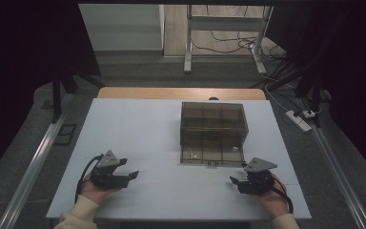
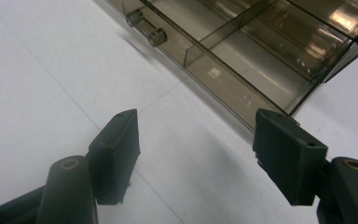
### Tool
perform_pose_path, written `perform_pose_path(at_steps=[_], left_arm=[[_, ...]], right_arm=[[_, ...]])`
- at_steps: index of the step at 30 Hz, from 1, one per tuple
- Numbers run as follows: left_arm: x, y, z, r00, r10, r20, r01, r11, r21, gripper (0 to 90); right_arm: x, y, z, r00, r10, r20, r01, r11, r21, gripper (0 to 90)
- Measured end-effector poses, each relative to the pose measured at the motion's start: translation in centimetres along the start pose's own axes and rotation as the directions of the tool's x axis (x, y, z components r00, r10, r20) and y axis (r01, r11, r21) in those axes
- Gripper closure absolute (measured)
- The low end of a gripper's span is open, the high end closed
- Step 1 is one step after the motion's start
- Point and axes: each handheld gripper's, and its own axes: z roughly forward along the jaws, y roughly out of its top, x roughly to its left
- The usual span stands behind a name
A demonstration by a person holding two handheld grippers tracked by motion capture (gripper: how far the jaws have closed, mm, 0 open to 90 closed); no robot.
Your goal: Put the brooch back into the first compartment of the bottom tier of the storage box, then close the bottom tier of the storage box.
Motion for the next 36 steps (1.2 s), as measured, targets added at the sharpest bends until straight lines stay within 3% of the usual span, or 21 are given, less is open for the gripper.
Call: perform_pose_path(at_steps=[19, 22, 26, 30, 36], left_arm=[[0.2, -0.1, 0.3, 0.9999, 0.006, -0.01, -0.006, 0.9998, 0.021, 26.2], [0.2, -0.1, 0.3, 0.9999, 0.009, -0.01, -0.009, 0.9997, 0.025, 26.1], [0.1, -0.1, 0.4, 0.9998, 0.015, -0.012, -0.015, 0.9995, 0.028, 25.8], [0.1, -0.1, 0.4, 0.9996, 0.023, -0.018, -0.022, 0.9993, 0.032, 25.5], [0.1, 0.0, 0.6, 0.9995, 0.025, -0.017, -0.025, 0.999, 0.038, 24.7]], right_arm=[[0.8, 1.2, -0.5, 0.9988, 0.024, -0.042, -0.027, 0.997, -0.079, 34.4], [1.0, 1.5, -0.5, 0.9975, 0.026, -0.066, -0.032, 0.995, -0.098, 42.5], [1.2, 2.0, -0.4, 0.9954, 0.022, -0.093, -0.033, 0.992, -0.121, 60.8], [1.4, 2.4, -0.5, 0.9958, -0.013, -0.09, 0.0, 0.991, -0.133, 88.5], [1.4, 2.8, 0.7, 0.9985, -0.036, -0.041, 0.032, 0.995, -0.094, 89.3]])
